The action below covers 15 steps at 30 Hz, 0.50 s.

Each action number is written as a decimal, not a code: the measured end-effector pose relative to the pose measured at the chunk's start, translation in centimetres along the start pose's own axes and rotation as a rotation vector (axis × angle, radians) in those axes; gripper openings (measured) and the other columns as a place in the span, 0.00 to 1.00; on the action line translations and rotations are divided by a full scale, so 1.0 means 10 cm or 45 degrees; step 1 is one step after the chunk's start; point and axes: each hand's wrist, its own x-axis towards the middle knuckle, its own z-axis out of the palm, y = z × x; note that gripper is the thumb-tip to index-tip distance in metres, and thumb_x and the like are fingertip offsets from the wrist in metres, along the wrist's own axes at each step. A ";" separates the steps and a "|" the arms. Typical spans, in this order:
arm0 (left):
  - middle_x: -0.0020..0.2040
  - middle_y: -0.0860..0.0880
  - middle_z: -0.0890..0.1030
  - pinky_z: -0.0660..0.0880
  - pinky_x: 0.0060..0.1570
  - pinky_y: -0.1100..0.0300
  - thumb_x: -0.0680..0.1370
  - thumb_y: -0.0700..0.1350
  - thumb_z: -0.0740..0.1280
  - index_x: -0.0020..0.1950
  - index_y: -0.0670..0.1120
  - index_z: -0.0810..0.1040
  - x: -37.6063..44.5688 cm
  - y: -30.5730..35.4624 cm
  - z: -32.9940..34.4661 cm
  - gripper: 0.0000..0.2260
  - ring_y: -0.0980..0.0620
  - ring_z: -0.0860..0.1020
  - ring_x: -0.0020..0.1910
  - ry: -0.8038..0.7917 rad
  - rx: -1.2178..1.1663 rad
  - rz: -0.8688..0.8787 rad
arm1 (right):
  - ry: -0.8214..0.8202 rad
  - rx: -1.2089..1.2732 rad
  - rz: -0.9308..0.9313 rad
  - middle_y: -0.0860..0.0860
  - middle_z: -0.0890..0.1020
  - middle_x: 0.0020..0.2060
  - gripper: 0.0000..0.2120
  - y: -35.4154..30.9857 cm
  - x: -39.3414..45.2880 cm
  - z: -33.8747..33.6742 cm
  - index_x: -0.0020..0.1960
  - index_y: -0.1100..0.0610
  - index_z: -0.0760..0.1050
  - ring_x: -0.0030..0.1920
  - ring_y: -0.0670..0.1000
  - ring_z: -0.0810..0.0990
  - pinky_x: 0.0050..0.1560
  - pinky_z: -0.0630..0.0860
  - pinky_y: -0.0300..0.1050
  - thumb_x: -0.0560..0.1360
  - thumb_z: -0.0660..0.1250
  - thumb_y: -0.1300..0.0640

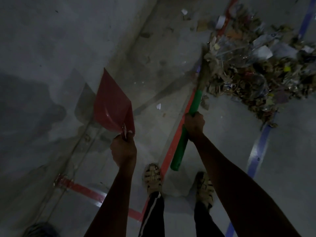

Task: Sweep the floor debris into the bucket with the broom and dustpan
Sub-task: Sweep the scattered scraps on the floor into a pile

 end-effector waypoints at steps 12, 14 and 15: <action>0.49 0.34 0.82 0.65 0.41 0.57 0.80 0.50 0.66 0.52 0.34 0.82 0.08 0.11 -0.09 0.18 0.37 0.80 0.50 -0.028 0.008 0.043 | -0.340 0.290 -0.109 0.57 0.80 0.38 0.08 -0.29 -0.29 0.45 0.55 0.61 0.75 0.27 0.52 0.78 0.26 0.75 0.45 0.79 0.67 0.57; 0.48 0.35 0.82 0.66 0.41 0.57 0.80 0.50 0.66 0.51 0.34 0.82 0.08 0.09 -0.08 0.18 0.37 0.81 0.49 -0.043 0.002 0.038 | -0.454 0.241 -0.049 0.57 0.80 0.39 0.09 -0.23 -0.30 0.54 0.57 0.62 0.76 0.28 0.52 0.78 0.27 0.75 0.45 0.79 0.66 0.59; 0.47 0.35 0.82 0.67 0.40 0.57 0.80 0.51 0.66 0.50 0.34 0.82 0.08 0.07 -0.07 0.18 0.37 0.81 0.48 -0.054 -0.004 0.026 | -0.508 0.205 -0.022 0.57 0.80 0.39 0.10 -0.19 -0.30 0.57 0.58 0.63 0.76 0.28 0.52 0.78 0.27 0.75 0.44 0.79 0.66 0.60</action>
